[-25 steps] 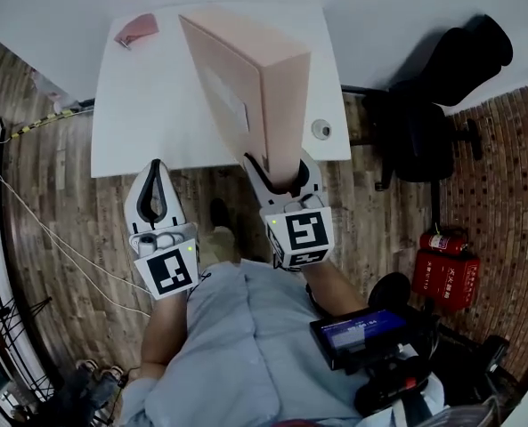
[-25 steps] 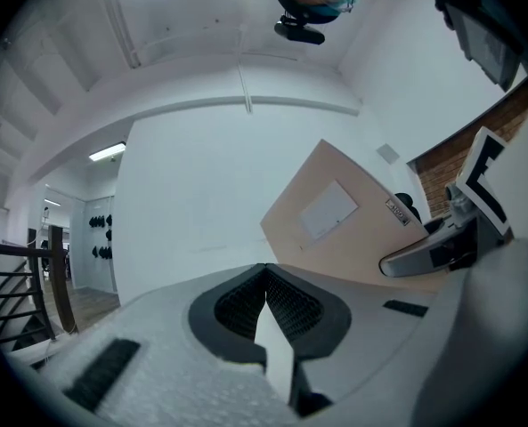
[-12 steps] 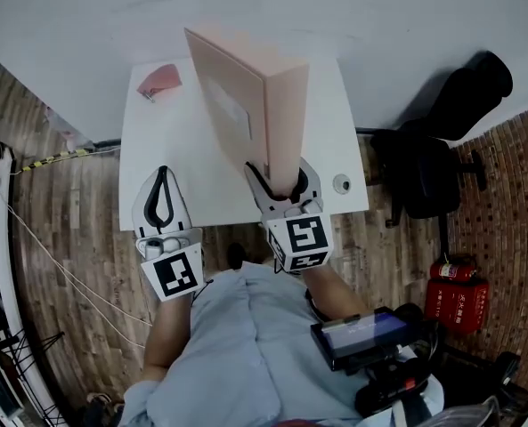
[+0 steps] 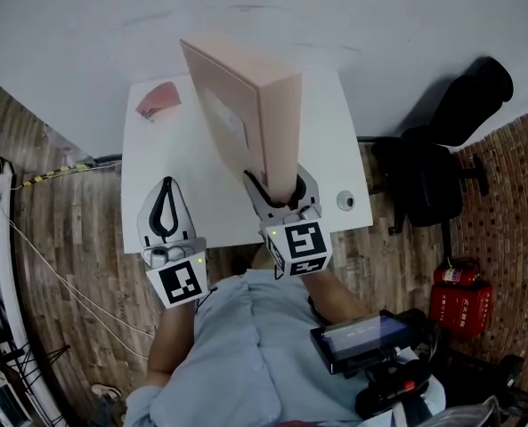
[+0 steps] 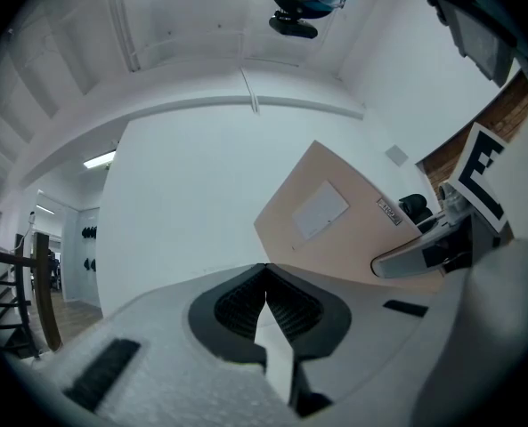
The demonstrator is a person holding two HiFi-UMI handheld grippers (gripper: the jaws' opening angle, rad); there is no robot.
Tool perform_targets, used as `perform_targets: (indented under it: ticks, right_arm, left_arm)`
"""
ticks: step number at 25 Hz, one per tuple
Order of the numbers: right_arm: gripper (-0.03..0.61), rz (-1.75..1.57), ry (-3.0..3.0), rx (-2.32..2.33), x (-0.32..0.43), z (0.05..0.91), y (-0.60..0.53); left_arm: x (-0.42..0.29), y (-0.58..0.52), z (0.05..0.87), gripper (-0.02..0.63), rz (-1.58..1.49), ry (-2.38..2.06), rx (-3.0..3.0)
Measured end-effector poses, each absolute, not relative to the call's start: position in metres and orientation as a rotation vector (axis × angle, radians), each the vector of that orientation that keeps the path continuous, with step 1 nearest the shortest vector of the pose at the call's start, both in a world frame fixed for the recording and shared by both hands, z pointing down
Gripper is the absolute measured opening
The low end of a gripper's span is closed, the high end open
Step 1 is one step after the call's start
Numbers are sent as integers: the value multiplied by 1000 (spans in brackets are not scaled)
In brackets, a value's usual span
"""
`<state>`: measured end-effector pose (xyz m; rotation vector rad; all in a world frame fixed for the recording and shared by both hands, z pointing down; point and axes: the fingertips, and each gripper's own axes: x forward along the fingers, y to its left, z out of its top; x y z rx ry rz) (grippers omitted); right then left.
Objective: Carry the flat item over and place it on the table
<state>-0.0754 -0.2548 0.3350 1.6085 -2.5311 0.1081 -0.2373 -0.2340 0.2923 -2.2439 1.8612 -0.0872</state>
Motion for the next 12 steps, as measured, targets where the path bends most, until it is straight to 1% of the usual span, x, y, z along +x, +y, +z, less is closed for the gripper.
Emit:
perform_targets:
  ticks: [12]
  right_arm:
    - [278,331,-2539,1512,-76,376,-305]
  left_arm:
    - [-228,-289,324,9,-208,1907,-2288]
